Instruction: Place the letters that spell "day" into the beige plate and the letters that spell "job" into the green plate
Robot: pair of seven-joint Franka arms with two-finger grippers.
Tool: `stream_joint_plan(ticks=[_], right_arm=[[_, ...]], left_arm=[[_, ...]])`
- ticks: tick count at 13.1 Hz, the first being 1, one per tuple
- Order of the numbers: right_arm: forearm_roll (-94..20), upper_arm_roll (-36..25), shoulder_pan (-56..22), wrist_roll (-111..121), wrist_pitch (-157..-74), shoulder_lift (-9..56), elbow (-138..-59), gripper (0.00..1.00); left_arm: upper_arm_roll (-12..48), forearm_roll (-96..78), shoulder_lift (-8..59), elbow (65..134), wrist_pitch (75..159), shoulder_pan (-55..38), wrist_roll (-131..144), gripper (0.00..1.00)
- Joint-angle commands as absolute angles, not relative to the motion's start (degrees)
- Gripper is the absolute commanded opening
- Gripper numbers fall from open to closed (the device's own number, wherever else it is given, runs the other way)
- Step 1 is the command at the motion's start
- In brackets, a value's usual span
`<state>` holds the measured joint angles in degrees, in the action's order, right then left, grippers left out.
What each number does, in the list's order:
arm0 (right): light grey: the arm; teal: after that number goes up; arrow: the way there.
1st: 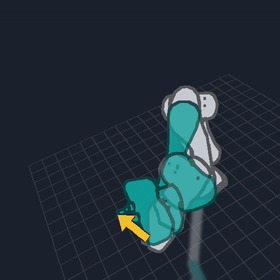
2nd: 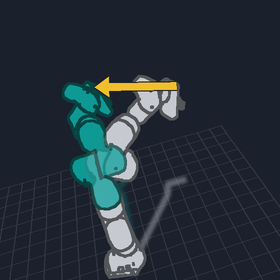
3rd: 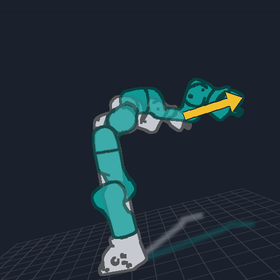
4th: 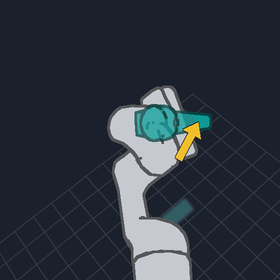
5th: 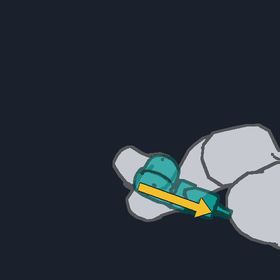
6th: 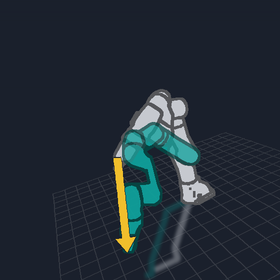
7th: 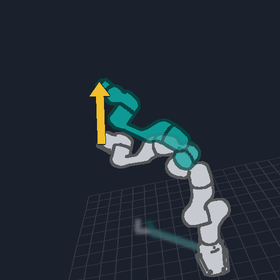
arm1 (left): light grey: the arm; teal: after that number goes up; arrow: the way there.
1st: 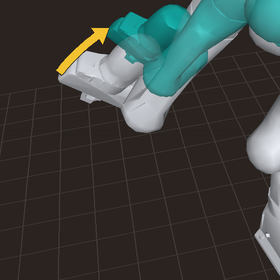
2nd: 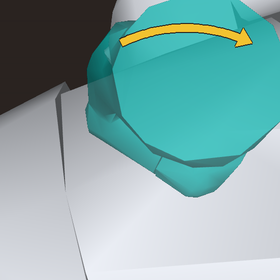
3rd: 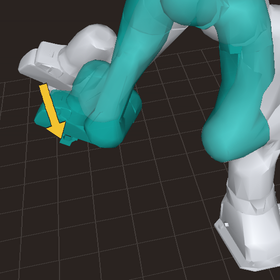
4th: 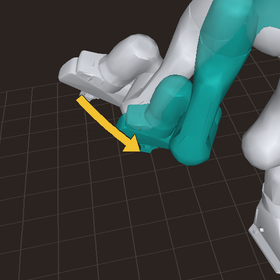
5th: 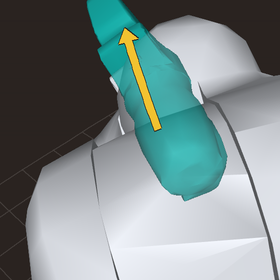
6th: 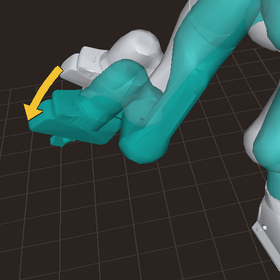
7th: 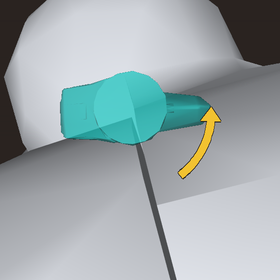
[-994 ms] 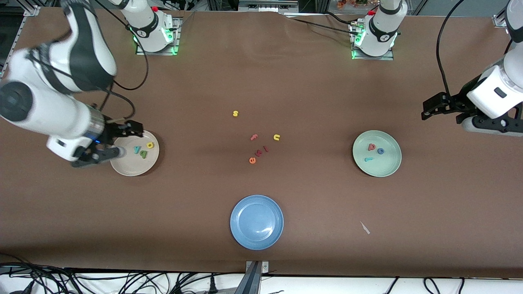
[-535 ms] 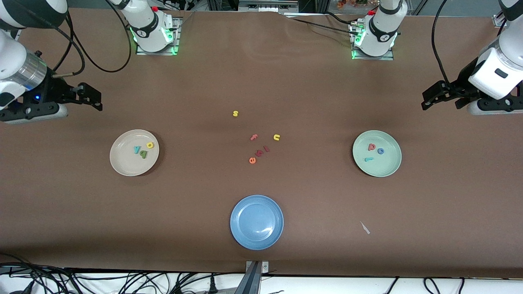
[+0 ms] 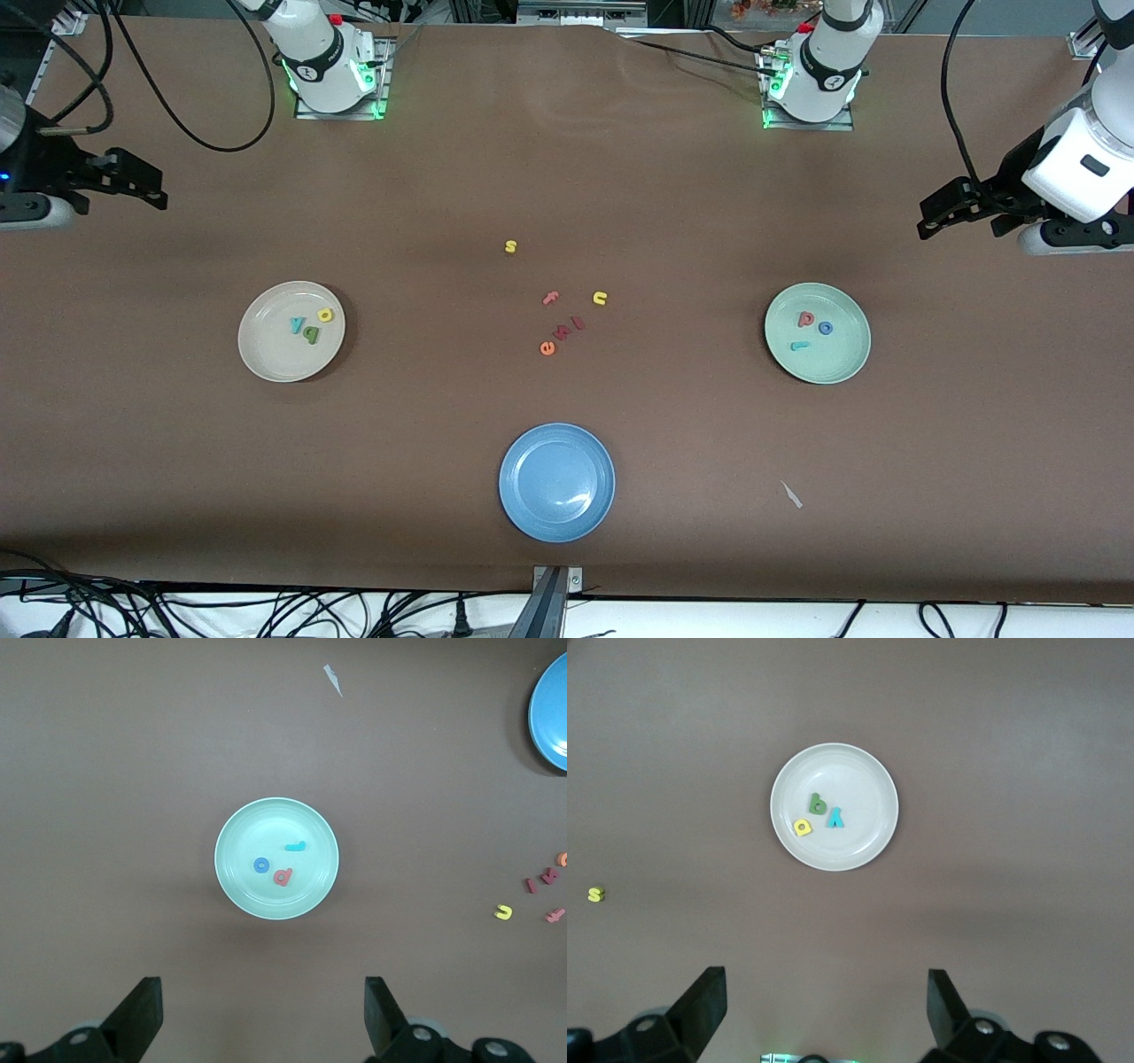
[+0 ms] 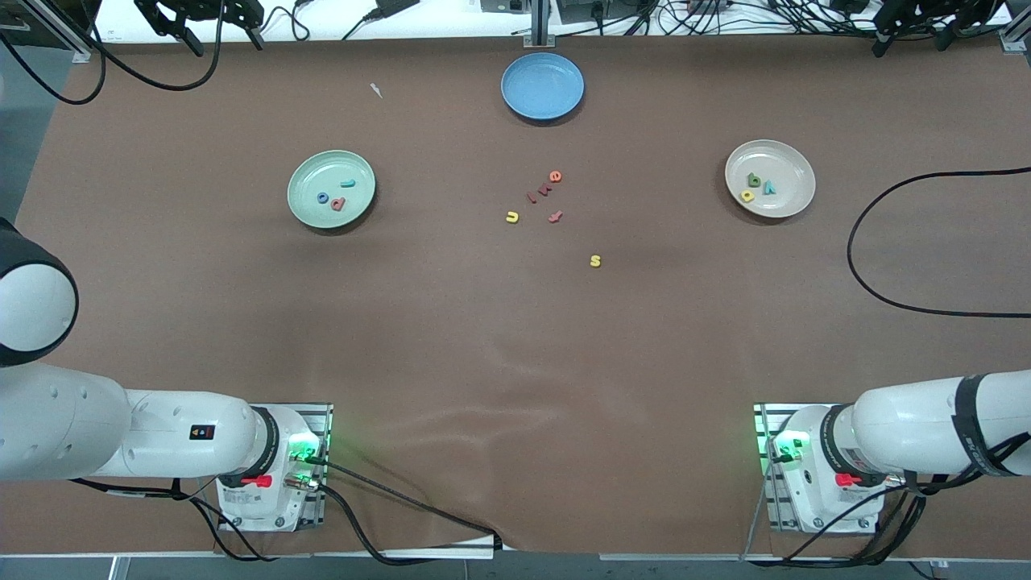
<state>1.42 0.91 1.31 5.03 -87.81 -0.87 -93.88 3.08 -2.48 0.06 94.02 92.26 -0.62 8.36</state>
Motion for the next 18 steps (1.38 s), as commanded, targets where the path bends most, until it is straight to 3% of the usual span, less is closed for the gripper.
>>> stream_joint_plan(ticks=[1, 7, 18], right_arm=[[1.8, 1.3, 1.3, 4.9, -82.9, 2.2, -89.1, 1.00], [2.2, 1.3, 0.2, 4.7, -82.8, 2.5, -89.4, 1.00], [2.6, 1.2, 0.1, 4.5, -83.4, 3.1, -89.4, 1.00]], left_arm=[[2.4, -2.7, 0.9, 91.8, 90.2, -0.9, 6.6, 1.00], [2.7, 3.2, 0.2, 91.6, 88.8, -1.4, 6.2, 1.00], [2.4, -0.8, 0.4, 91.4, 89.6, -0.7, -0.3, 1.00]])
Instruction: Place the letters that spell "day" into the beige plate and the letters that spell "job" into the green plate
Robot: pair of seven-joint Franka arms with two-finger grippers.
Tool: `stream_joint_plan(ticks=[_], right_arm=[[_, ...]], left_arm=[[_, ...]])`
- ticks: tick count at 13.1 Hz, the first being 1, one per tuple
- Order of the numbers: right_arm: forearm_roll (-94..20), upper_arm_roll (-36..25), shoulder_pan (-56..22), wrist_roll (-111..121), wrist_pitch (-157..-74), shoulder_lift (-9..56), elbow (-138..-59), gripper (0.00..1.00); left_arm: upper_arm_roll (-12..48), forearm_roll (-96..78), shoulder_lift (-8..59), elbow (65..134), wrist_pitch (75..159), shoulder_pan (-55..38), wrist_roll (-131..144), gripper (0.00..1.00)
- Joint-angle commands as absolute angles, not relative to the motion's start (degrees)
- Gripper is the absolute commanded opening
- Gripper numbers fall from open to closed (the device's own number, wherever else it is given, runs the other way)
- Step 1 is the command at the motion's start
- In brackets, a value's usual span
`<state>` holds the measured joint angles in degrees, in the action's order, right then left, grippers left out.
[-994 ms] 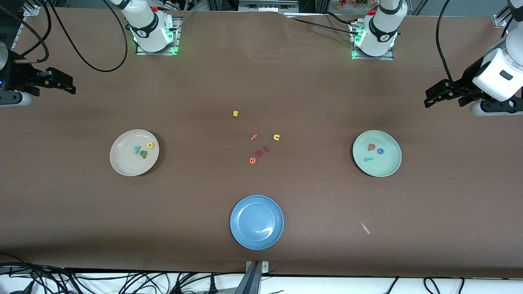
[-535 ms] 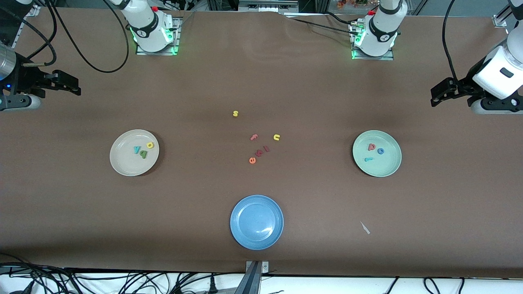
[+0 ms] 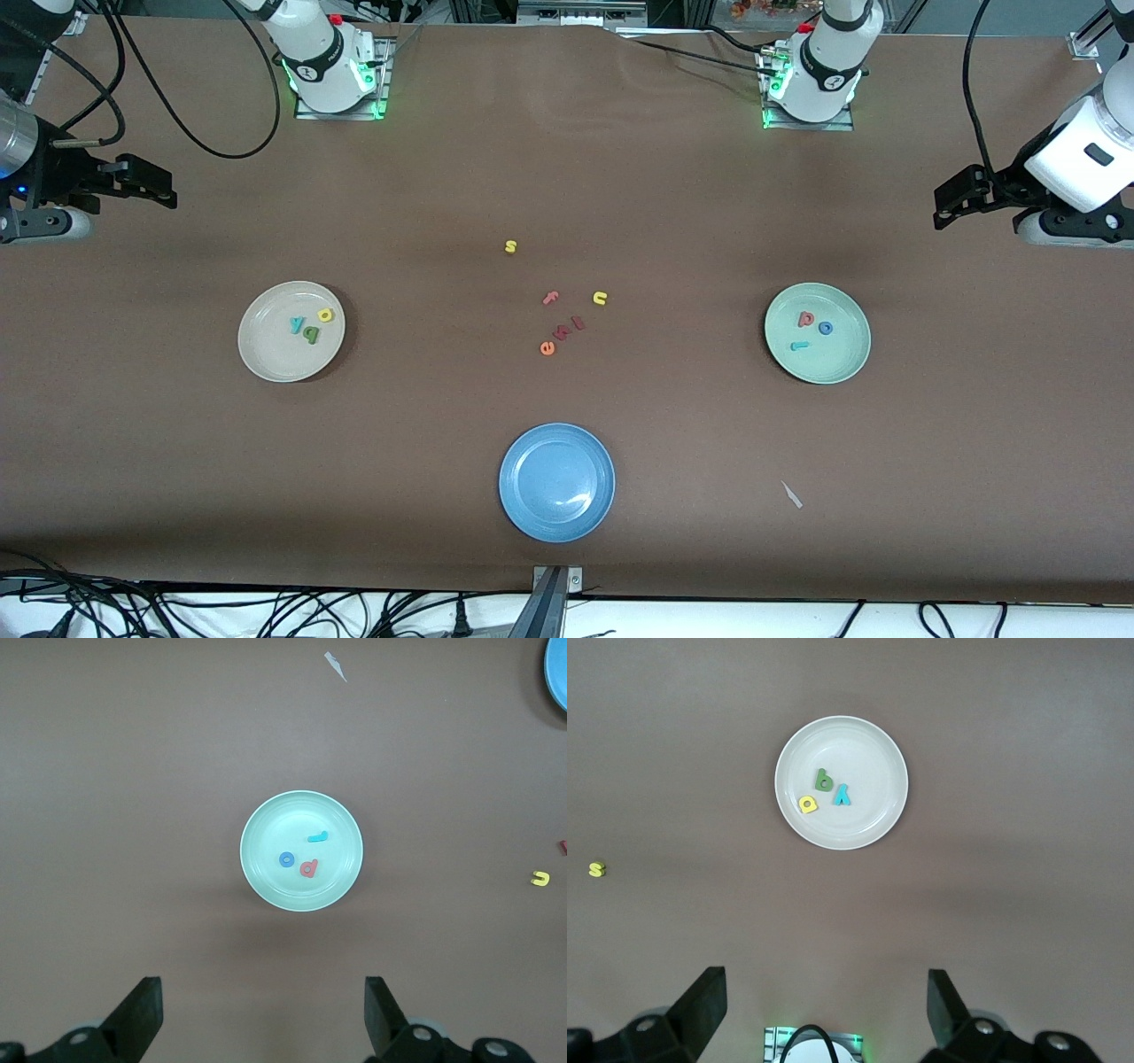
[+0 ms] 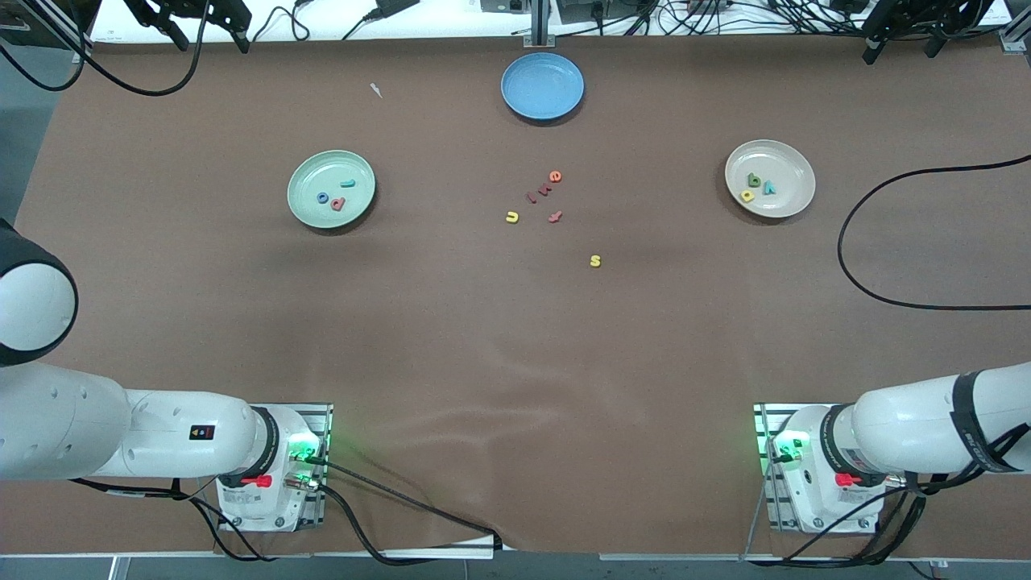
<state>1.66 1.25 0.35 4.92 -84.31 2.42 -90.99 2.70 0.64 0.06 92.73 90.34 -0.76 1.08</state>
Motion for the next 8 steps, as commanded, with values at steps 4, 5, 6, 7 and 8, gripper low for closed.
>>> stream_joint_plan(ticks=[4, 5, 6, 7, 8], right_arm=[[2.5, 1.1, 0.3, 3.5, -83.4, 3.1, -89.4, 1.00], [2.3, 1.1, 0.4, 3.4, -83.3, 3.1, -89.4, 1.00], [2.0, 1.0, 0.6, 3.4, -83.3, 3.1, -89.5, 1.00], [1.9, 1.0, 0.7, 3.4, -83.4, 3.1, -89.5, 1.00], [1.8, 1.0, 0.8, 3.4, -83.4, 3.1, -89.5, 1.00]], left_arm=[[2.5, -0.8, 0.4, 91.4, 89.6, -0.7, 0.3, 1.00], [2.6, -0.8, 0.3, 91.4, 89.5, -0.7, 0.4, 1.00], [2.6, -0.8, 0.4, 91.4, 89.5, -0.7, 0.3, 1.00], [2.5, -0.8, 0.4, 91.4, 89.5, -0.7, 0.1, 1.00], [2.5, -0.7, 0.4, 91.4, 89.6, -0.7, -0.3, 1.00]])
